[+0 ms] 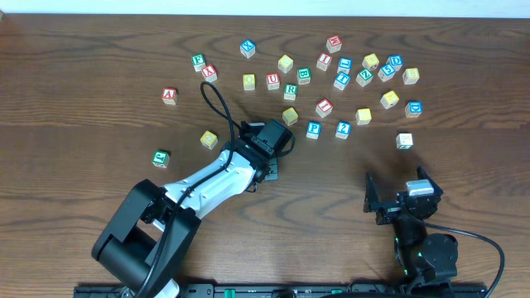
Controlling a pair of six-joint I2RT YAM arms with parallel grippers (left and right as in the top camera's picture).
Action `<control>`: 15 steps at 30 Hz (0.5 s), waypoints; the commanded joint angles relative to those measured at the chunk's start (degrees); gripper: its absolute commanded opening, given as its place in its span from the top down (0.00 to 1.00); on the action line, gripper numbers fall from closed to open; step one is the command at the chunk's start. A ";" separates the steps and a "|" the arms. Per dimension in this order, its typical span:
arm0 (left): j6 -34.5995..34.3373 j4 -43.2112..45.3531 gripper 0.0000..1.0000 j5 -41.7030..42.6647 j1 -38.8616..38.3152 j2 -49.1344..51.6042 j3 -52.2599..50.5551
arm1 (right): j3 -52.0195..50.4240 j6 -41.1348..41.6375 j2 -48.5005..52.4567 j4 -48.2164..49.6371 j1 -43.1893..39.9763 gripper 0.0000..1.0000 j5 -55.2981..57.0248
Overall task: Spell out NEURIPS
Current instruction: 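Lower the red U block to the right of the E block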
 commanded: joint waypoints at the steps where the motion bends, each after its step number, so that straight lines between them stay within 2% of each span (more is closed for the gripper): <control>1: -1.57 -1.86 0.92 -2.05 0.61 0.63 -2.05 | -0.17 -0.68 -0.31 -0.09 -0.59 0.01 0.09; 15: -3.10 -3.54 0.92 -3.74 0.61 0.63 -2.05 | -0.17 -0.68 -0.31 -0.11 -0.59 0.01 0.09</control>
